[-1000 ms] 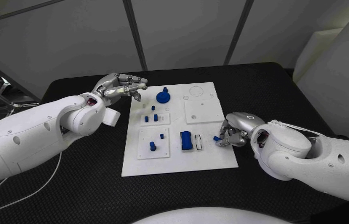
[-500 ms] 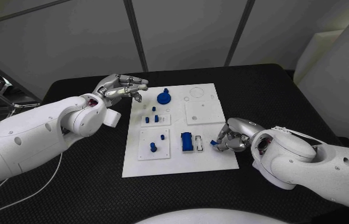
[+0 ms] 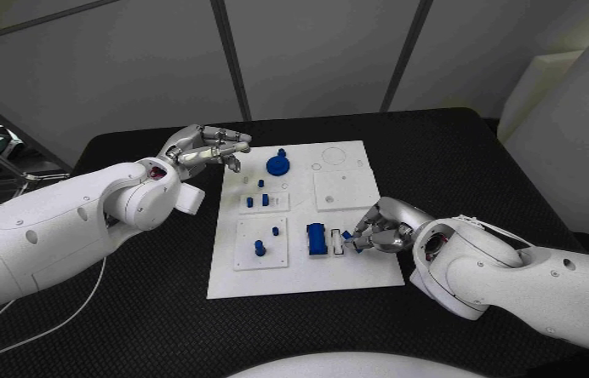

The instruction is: Assemble the parts on the task board

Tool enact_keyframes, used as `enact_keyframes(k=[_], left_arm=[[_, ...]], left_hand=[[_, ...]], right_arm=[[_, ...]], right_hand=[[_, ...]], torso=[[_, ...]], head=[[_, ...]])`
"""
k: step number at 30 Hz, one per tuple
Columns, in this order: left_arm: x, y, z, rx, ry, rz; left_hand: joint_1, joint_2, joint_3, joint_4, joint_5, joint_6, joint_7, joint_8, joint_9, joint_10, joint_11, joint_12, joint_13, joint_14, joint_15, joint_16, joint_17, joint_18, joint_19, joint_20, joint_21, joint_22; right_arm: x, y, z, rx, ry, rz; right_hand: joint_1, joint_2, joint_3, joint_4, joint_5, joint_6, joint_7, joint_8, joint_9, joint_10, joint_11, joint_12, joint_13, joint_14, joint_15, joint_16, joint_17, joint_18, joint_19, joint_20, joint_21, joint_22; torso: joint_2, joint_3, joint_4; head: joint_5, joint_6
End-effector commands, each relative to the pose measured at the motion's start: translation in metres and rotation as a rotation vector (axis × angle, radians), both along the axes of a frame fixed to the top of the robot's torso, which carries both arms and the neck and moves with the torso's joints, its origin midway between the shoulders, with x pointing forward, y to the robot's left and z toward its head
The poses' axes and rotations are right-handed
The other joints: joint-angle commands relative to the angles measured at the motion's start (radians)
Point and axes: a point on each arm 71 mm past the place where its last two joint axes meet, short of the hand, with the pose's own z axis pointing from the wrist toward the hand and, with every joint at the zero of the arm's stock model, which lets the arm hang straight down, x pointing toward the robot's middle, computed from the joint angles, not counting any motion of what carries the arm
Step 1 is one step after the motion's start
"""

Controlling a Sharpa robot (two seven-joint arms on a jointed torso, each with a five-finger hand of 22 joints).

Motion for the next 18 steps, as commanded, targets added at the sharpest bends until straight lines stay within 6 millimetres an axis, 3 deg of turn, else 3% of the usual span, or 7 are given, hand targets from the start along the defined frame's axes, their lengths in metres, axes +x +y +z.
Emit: enact_keyframes(k=[1, 18], left_arm=[[0.0, -0.001, 0.001, -0.008, -0.002, -0.007], [-0.001, -0.002, 0.002, -0.008, 0.001, -0.011]], left_hand=[[-0.003, 0.005, -0.005, -0.002, -0.003, -0.005, -0.001, -0.006, 0.001, -0.006, -0.002, 0.005, 0.001, -0.003, 0.004, -0.005, -0.002, -0.004, 0.001, 0.006, -0.006, -0.002], [-0.003, 0.005, -0.005, -0.002, -0.003, -0.005, -0.001, -0.006, 0.001, -0.006, -0.002, 0.005, 0.001, -0.003, 0.004, -0.005, -0.002, -0.004, 0.001, 0.006, -0.006, -0.002]], right_arm=[[0.002, 0.006, -0.002, 0.055, 0.02, -0.012], [0.012, 0.022, -0.014, 0.034, 0.08, 0.003]], right_hand=[[-0.01, 0.008, -0.005, 0.01, 0.005, 0.006, -0.003, 0.004, -0.002, 0.012, -0.006, 0.008, 0.001, 0.065, -0.006, 0.002, 0.052, -0.008, 0.105, -0.004, 0.003, 0.263], [-0.055, 0.004, -0.023, 0.04, 0.003, 0.025, -0.007, 0.008, -0.005, 0.016, -0.008, 0.012, 0.006, 0.066, -0.007, 0.002, 0.054, -0.008, 0.105, -0.005, 0.003, 0.263]], torso=[[0.001, 0.0008, 0.0005], [0.0, 0.0007, -0.0007]], head=[[0.002, -0.001], [0.006, 0.001]])
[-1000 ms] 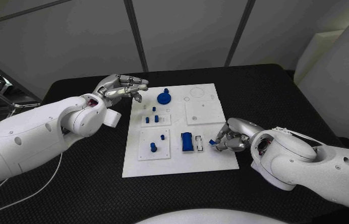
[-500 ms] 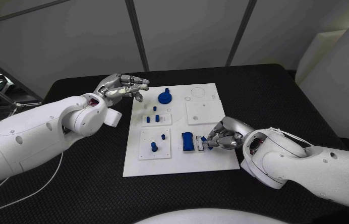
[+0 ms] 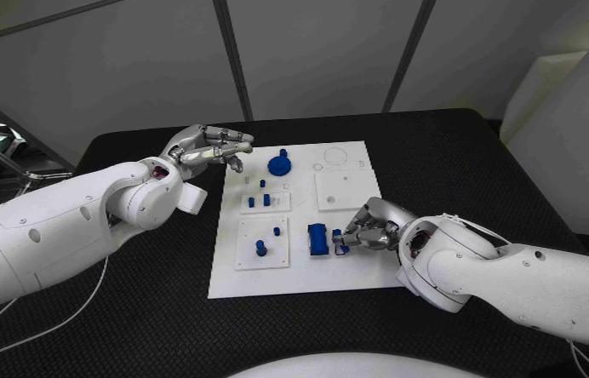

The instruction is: Assemble the parts on the task board

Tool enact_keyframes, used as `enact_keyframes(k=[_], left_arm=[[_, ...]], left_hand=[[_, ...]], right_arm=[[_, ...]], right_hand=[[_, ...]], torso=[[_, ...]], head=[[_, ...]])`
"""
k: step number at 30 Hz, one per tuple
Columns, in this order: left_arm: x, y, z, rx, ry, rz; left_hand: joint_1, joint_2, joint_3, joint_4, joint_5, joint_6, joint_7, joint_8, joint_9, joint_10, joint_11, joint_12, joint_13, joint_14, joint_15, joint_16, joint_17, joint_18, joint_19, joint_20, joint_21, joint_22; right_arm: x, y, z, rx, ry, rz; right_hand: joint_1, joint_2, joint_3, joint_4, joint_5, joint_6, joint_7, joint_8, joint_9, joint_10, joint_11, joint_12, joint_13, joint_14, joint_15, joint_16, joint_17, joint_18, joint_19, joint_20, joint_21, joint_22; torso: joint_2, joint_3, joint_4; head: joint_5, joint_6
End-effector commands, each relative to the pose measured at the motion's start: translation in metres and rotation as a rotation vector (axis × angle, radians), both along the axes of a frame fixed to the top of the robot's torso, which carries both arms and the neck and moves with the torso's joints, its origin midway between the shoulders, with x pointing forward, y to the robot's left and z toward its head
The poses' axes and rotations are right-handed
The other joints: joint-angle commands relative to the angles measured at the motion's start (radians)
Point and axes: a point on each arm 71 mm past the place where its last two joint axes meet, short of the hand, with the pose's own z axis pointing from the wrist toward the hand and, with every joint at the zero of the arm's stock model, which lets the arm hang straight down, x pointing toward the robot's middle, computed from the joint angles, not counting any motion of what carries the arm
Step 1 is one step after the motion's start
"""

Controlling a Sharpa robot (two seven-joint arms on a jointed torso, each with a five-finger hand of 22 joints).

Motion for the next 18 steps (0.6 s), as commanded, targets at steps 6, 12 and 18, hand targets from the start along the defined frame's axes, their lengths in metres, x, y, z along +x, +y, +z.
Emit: enact_keyframes(k=[6, 12, 18], left_arm=[[-0.0002, -0.0014, 0.0013, -0.007, 0.001, -0.009], [-0.0001, -0.0009, 0.0012, -0.007, 0.001, -0.008], [0.0, -0.0009, 0.0011, -0.006, 0.002, -0.008]], left_hand=[[-0.003, 0.005, -0.005, -0.002, -0.003, -0.005, -0.001, -0.006, 0.001, -0.006, -0.002, 0.005, 0.001, -0.003, 0.004, -0.005, -0.002, -0.004, 0.001, 0.006, -0.006, -0.001], [-0.003, 0.005, -0.005, -0.002, -0.003, -0.005, -0.001, -0.006, 0.001, -0.006, -0.002, 0.005, 0.001, -0.003, 0.004, -0.005, -0.002, -0.004, 0.001, 0.006, -0.006, -0.001], [-0.003, 0.005, -0.005, -0.002, -0.003, -0.005, -0.001, -0.006, 0.001, -0.006, -0.002, 0.005, 0.001, -0.003, 0.004, -0.005, -0.002, -0.004, 0.001, 0.006, -0.006, -0.001]], right_arm=[[0.0012, 0.005, -0.0056, -0.015, 0.035, 0.013], [0.0014, 0.0058, -0.0056, -0.021, 0.033, 0.019], [0.0, 0.008, -0.0046, -0.017, 0.03, 0.036]], right_hand=[[-0.032, -0.011, -0.015, 0.027, -0.007, 0.012, 0.003, -0.003, -0.004, 0.012, -0.005, 0.004, 0.002, 0.065, -0.008, 0.001, 0.053, -0.007, 0.105, -0.005, 0.003, 0.263], [-0.057, -0.029, -0.035, 0.051, -0.018, 0.02, 0.003, -0.004, -0.004, 0.013, -0.005, 0.005, 0.004, 0.065, -0.008, 0.001, 0.053, -0.007, 0.105, -0.005, 0.003, 0.263], [-0.085, -0.052, -0.058, 0.089, -0.025, 0.027, 0.004, -0.004, -0.003, 0.013, -0.004, 0.005, 0.005, 0.065, -0.007, 0.001, 0.053, -0.007, 0.105, -0.005, 0.003, 0.263]], torso=[[0.0, 0.0005, -0.0012], [-0.001, 0.0008, -0.0024], [-0.001, 0.001, -0.0018]], head=[[0.003, 0.0], [0.002, -0.001], [0.002, -0.003]])
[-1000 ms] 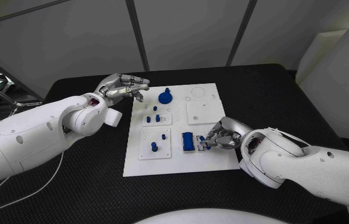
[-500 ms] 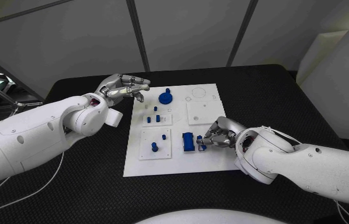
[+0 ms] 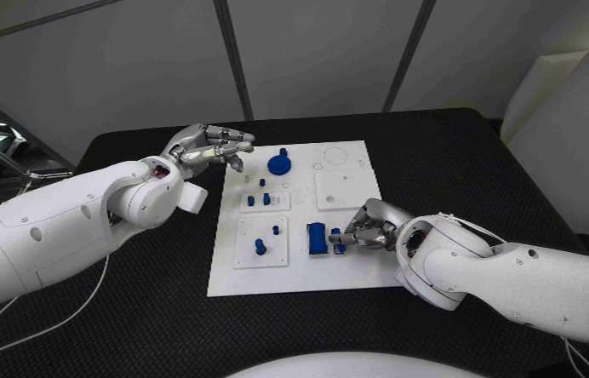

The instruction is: Assemble the parts on the task board

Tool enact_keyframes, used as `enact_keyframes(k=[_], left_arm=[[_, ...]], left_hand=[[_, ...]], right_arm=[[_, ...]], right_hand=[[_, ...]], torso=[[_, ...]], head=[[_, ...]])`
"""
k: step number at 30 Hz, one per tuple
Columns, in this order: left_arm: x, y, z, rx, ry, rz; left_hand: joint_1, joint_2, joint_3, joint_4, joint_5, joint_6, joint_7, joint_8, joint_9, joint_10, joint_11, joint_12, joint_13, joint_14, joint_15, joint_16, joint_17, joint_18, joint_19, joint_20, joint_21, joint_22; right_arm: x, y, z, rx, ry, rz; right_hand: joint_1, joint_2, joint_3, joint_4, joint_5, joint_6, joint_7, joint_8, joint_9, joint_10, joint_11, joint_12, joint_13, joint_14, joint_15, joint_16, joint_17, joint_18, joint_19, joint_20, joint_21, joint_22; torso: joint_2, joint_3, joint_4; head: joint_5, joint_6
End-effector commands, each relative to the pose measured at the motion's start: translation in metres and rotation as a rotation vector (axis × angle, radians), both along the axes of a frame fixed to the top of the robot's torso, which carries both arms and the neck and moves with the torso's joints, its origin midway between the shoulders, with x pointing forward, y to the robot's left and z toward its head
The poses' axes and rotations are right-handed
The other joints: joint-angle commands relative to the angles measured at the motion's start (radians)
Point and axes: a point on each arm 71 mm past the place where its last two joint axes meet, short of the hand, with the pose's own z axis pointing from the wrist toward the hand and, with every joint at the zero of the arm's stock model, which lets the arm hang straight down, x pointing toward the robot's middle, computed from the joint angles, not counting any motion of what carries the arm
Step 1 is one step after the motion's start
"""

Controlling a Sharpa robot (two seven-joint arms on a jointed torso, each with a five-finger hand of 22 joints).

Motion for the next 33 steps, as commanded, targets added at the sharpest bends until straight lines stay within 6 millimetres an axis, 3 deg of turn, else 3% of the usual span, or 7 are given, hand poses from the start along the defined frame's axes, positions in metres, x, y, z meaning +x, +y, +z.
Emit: enact_keyframes(k=[1, 4, 7, 9, 24, 29, 33], left_arm=[[0.0, -0.001, 0.001, -0.007, 0.001, -0.009], [0.0, -0.001, 0.001, -0.007, 0.001, -0.008], [0.0, -0.001, 0.001, -0.007, 0.001, -0.009], [0.0, -0.001, 0.001, -0.007, 0.001, -0.009], [0.0, 0.0, 0.001, -0.006, 0.001, -0.007], [0.0, 0.001, 0.001, -0.006, 0.001, -0.005], [0.0, 0.001, 0.001, -0.006, 0.001, -0.005]], left_hand=[[-0.003, 0.005, -0.005, -0.002, -0.003, -0.005, -0.001, -0.006, 0.002, -0.006, -0.002, 0.005, 0.001, -0.003, 0.004, -0.005, -0.002, -0.004, 0.001, 0.006, -0.006, -0.001], [-0.003, 0.005, -0.005, -0.002, -0.003, -0.005, -0.001, -0.006, 0.002, -0.006, -0.002, 0.005, 0.001, -0.003, 0.004, -0.005, -0.002, -0.004, 0.001, 0.006, -0.006, -0.001], [-0.003, 0.005, -0.005, -0.002, -0.003, -0.005, -0.001, -0.006, 0.002, -0.006, -0.002, 0.005, 0.001, -0.003, 0.004, -0.005, -0.002, -0.004, 0.001, 0.006, -0.006, -0.001], [-0.003, 0.005, -0.005, -0.002, -0.003, -0.005, -0.001, -0.006, 0.002, -0.006, -0.002, 0.005, 0.001, -0.003, 0.004, -0.005, -0.002, -0.004, 0.001, 0.006, -0.006, -0.001], [-0.002, 0.005, -0.006, -0.002, -0.003, -0.005, -0.001, -0.006, 0.002, -0.006, -0.002, 0.005, 0.002, -0.003, 0.004, -0.006, -0.002, -0.004, 0.002, 0.006, -0.007, -0.002], [-0.002, 0.005, -0.006, -0.002, -0.003, -0.005, -0.001, -0.006, 0.002, -0.006, -0.002, 0.005, 0.002, -0.003, 0.004, -0.006, -0.002, -0.004, 0.002, 0.006, -0.007, -0.002], [-0.002, 0.005, -0.006, -0.002, -0.003, -0.005, -0.001, -0.006, 0.002, -0.006, -0.002, 0.005, 0.002, -0.003, 0.004, -0.006, -0.002, -0.004, 0.002, 0.006, -0.007, -0.002]], right_arm=[[-0.003, 0.005, 0.0, 0.001, 0.007, 0.036], [-0.003, 0.005, 0.001, 0.002, 0.002, 0.04], [-0.003, 0.003, 0.002, 0.001, -0.005, 0.038], [-0.003, 0.001, 0.002, -0.003, -0.009, 0.035], [-0.002, -0.005, 0.006, 0.032, -0.071, 0.049], [-0.002, -0.011, 0.008, 0.055, -0.082, 0.085], [-0.002, -0.014, 0.006, 0.045, -0.067, 0.105]], right_hand=[[-0.017, -0.006, -0.006, 0.021, -0.006, 0.008, -0.002, 0.0, 0.001, 0.003, 0.006, 0.006, 0.001, 0.062, -0.003, 0.001, 0.054, -0.007, 0.105, -0.005, 0.003, 0.263], [-0.028, -0.025, -0.011, 0.05, -0.017, 0.011, -0.002, 0.0, 0.002, 0.003, 0.007, 0.007, 0.002, 0.062, -0.003, 0.001, 0.054, -0.007, 0.105, -0.004, 0.003, 0.263], [-0.033, -0.046, 0.002, 0.1, -0.144, 0.016, -0.002, 0.0, 0.005, 0.004, 0.007, 0.007, 0.004, 0.062, -0.003, 0.001, 0.055, -0.007, 0.105, -0.005, 0.003, 0.263], [-0.034, -0.058, 0.012, 0.12, -0.167, 0.017, -0.001, 0.0, 0.007, 0.004, 0.007, 0.007, 0.005, 0.062, -0.003, 0.001, 0.055, -0.007, 0.105, -0.004, 0.003, 0.263], [-0.006, -0.073, 0.039, 0.118, -0.183, 0.01, 0.001, -0.003, 0.009, 0.002, 0.009, 0.0, 0.001, 0.06, -0.002, -0.004, 0.048, -0.007, 0.105, -0.004, 0.003, 0.263], [0.069, -0.082, 0.055, 0.081, -0.183, -0.025, 0.011, -0.006, 0.003, -0.01, 0.017, -0.019, -0.011, 0.056, 0.004, -0.016, 0.03, -0.007, 0.105, 0.0, 0.003, 0.263], [0.085, -0.086, 0.055, 0.069, -0.187, -0.026, 0.012, -0.004, 0.003, -0.01, 0.017, -0.019, -0.01, 0.056, 0.005, -0.015, 0.033, -0.007, 0.105, 0.001, 0.003, 0.263]], torso=[[0.0, 0.0002, 0.0003], [0.0, 0.0002, 0.0], [0.0, -0.0001, 0.0], [0.0, -0.0004, -0.0002], [-0.001, 0.0, -0.0005], [-0.003, -0.0004, 0.0013], [-0.002, -0.0007, 0.0013]], head=[[0.0, 0.0], [-0.001, 0.0], [-0.001, 0.0], [-0.002, 0.001], [-0.005, 0.006], [-0.007, 0.008], [-0.006, 0.01]])
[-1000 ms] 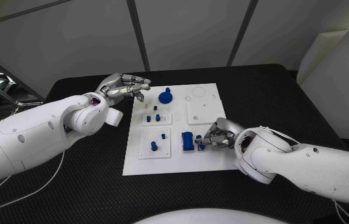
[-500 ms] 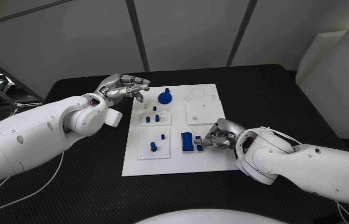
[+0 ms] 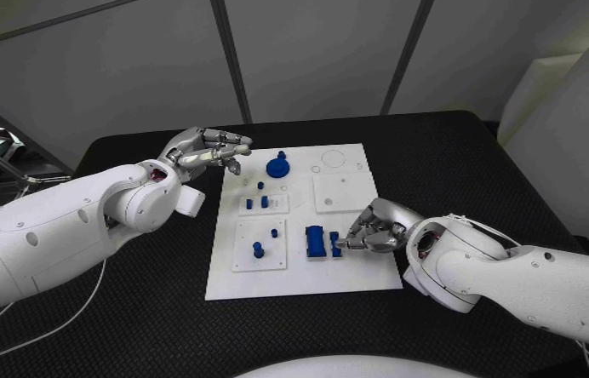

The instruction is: Assemble the parts on the task board

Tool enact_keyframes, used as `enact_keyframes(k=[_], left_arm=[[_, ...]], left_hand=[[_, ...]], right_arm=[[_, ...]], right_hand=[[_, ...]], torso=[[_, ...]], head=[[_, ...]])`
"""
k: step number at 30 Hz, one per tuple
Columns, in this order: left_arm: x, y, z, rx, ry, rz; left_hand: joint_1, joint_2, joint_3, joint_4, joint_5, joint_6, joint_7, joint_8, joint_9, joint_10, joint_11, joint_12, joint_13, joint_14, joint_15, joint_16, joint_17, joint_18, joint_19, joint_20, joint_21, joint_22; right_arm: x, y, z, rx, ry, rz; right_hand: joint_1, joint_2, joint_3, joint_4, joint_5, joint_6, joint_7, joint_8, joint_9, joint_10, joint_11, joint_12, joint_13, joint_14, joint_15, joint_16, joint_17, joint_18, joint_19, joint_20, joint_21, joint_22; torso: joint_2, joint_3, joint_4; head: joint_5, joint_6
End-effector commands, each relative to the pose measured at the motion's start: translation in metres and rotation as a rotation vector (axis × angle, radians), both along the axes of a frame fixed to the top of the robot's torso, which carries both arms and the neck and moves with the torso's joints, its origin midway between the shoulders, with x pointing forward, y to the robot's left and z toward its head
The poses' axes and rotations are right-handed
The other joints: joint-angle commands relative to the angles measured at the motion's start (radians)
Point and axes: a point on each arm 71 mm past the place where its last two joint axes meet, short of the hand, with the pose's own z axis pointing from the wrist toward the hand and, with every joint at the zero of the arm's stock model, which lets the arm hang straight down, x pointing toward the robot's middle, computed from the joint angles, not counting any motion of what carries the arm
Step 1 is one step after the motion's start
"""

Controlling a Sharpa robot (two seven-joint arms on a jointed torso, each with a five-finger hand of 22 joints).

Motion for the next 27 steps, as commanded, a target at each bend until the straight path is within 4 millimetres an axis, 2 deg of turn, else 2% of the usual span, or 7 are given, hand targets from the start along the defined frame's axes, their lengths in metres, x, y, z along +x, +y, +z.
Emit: enact_keyframes(k=[1, 5, 15, 18, 24, 25, 27], left_arm=[[0.0, -0.001, 0.001, -0.008, -0.001, -0.007], [0.0, -0.001, 0.001, -0.007, -0.001, -0.006], [0.0, 0.0, 0.001, -0.007, -0.002, -0.004], [0.0, 0.001, 0.001, -0.007, -0.003, -0.003], [0.001, 0.003, 0.001, -0.023, 0.003, 0.015], [0.002, 0.003, 0.0, -0.027, 0.005, 0.02], [0.003, 0.005, 0.0, -0.038, 0.008, 0.035]], left_hand=[[-0.002, 0.005, -0.006, -0.002, -0.003, -0.005, -0.001, -0.006, 0.001, -0.006, -0.002, 0.005, 0.001, -0.003, 0.004, -0.006, -0.002, -0.004, 0.002, 0.006, -0.003, -0.001], [-0.002, 0.005, -0.006, -0.002, -0.003, -0.005, -0.001, -0.006, 0.001, -0.006, -0.002, 0.005, 0.001, -0.003, 0.004, -0.006, -0.002, -0.004, 0.002, 0.006, -0.003, -0.001], [-0.001, 0.005, -0.006, -0.003, -0.002, -0.005, -0.001, -0.006, 0.001, -0.007, -0.002, 0.005, 0.002, -0.003, 0.004, -0.006, -0.002, -0.004, 0.002, 0.006, -0.004, -0.001], [-0.002, 0.005, -0.006, -0.003, -0.002, -0.005, -0.001, -0.006, 0.001, -0.007, -0.002, 0.005, 0.002, -0.003, 0.004, -0.006, -0.002, -0.004, 0.002, 0.006, -0.004, -0.001], [-0.005, 0.005, -0.008, -0.001, -0.003, -0.005, -0.001, -0.006, 0.001, -0.007, -0.002, 0.005, 0.002, -0.003, 0.005, -0.007, -0.001, -0.005, 0.003, 0.007, -0.006, -0.002], [-0.005, 0.005, -0.008, -0.001, -0.003, -0.005, -0.001, -0.006, 0.001, -0.007, -0.002, 0.005, 0.002, -0.003, 0.005, -0.007, -0.001, -0.005, 0.003, 0.007, -0.006, -0.002], [-0.006, 0.005, -0.008, 0.0, -0.004, -0.006, -0.001, -0.006, 0.001, -0.007, -0.001, 0.005, 0.003, -0.003, 0.005, -0.008, -0.001, -0.005, 0.003, 0.007, -0.006, -0.003]], right_arm=[[-0.001, 0.004, 0.001, 0.025, -0.005, 0.064], [0.0, 0.004, -0.001, 0.012, 0.008, 0.076], [0.002, 0.002, 0.004, 0.038, -0.057, 0.047], [0.004, -0.001, 0.006, 0.118, -0.076, 0.032], [0.022, -0.011, 0.014, 0.372, -0.078, -0.01], [0.028, -0.013, 0.016, 0.412, -0.078, -0.016], [0.041, -0.017, 0.019, 0.491, -0.076, -0.03]], right_hand=[[0.011, -0.002, -0.001, -0.007, -0.004, -0.008, 0.0, 0.0, -0.001, -0.004, 0.004, -0.003, 0.0, 0.057, 0.005, -0.002, 0.033, -0.007, 0.105, 0.002, 0.003, 0.263], [0.016, 0.001, -0.001, -0.011, -0.006, -0.004, -0.001, 0.002, 0.0, -0.003, 0.004, -0.001, 0.002, 0.058, 0.005, 0.0, 0.036, -0.007, 0.105, 0.002, 0.003, 0.263], [0.043, 0.007, 0.002, -0.033, -0.005, -0.003, -0.003, 0.001, -0.001, -0.006, 0.002, -0.008, -0.003, 0.056, 0.004, -0.006, 0.027, -0.007, 0.105, 0.001, 0.003, 0.263], [0.039, 0.011, -0.004, -0.035, 0.006, -0.035, 0.008, -0.004, -0.009, -0.027, 0.01, -0.06, -0.041, 0.044, 0.008, -0.035, -0.017, 0.0, 0.093, 0.004, -0.024, 0.244], [0.073, 0.038, -0.005, -0.07, 0.023, -0.099, 0.029, -0.003, -0.028, -0.109, 0.028, -0.256, -0.188, 0.008, 0.024, -0.139, -0.152, 0.042, 0.019, 0.019, -0.187, 0.13], [0.077, 0.041, -0.007, -0.077, 0.023, -0.106, 0.03, -0.002, -0.03, -0.116, 0.031, -0.277, -0.206, 0.006, 0.026, -0.152, -0.165, 0.045, 0.012, 0.022, -0.203, 0.119], [0.09, 0.047, -0.008, -0.09, 0.022, -0.117, 0.036, -0.002, -0.035, -0.162, 0.034, -0.385, -0.29, -0.013, 0.032, -0.208, -0.23, 0.062, -0.02, 0.025, -0.279, 0.066]], torso=[[0.002, -0.0004, 0.0013], [0.002, 0.0003, -0.001], [0.0, -0.0008, -0.0001], [-0.002, -0.0009, -0.0013], [-0.018, -0.0094, -0.0006], [-0.021, -0.011, -0.0008], [-0.03, -0.0155, -0.0006]], head=[[0.0, 0.001], [0.002, 0.002], [0.004, 0.004], [0.002, 0.008], [0.0, 0.02], [0.0, 0.029], [-0.001, 0.035]])
